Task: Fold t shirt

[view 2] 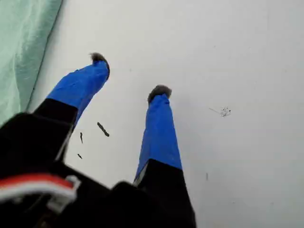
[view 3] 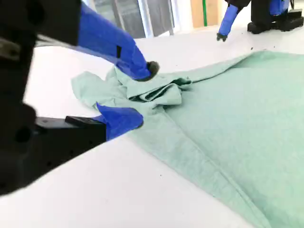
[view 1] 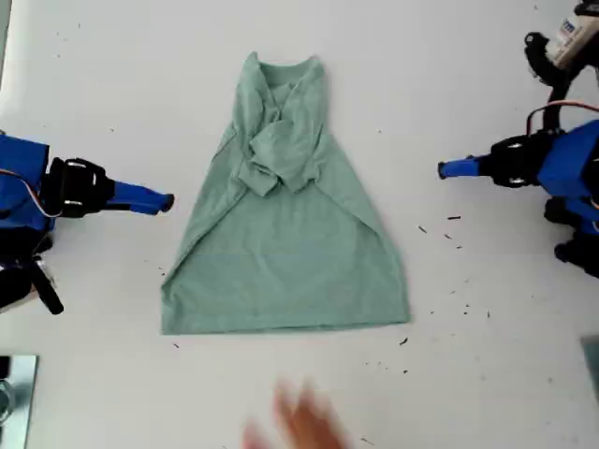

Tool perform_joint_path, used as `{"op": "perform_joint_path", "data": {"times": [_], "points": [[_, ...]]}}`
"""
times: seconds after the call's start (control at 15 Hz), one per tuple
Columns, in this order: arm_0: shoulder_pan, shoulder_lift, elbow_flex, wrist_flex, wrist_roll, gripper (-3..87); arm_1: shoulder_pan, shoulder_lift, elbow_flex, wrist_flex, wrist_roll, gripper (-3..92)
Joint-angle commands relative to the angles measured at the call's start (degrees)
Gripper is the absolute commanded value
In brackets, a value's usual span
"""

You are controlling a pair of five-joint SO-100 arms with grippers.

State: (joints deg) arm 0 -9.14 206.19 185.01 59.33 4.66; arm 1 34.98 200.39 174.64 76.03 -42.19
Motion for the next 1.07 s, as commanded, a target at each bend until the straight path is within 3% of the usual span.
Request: {"op": "perform_joint_path", "data": {"times": [0.0,0.87,0.93,1.0], "points": [[0.7,0.4,0.5,0.1,0.2,12.7,0.5,0.4,3.5,0.1,-0.8,17.8],[0.7,0.4,0.5,0.1,0.2,12.7,0.5,0.4,3.5,0.1,-0.8,17.8],[0.7,0.4,0.5,0.1,0.2,12.7,0.4,0.4,3.5,0.1,0.6,17.4],[0.7,0.4,0.5,0.1,0.2,12.7,0.9,0.4,3.5,0.1,7.8,17.7]]}}
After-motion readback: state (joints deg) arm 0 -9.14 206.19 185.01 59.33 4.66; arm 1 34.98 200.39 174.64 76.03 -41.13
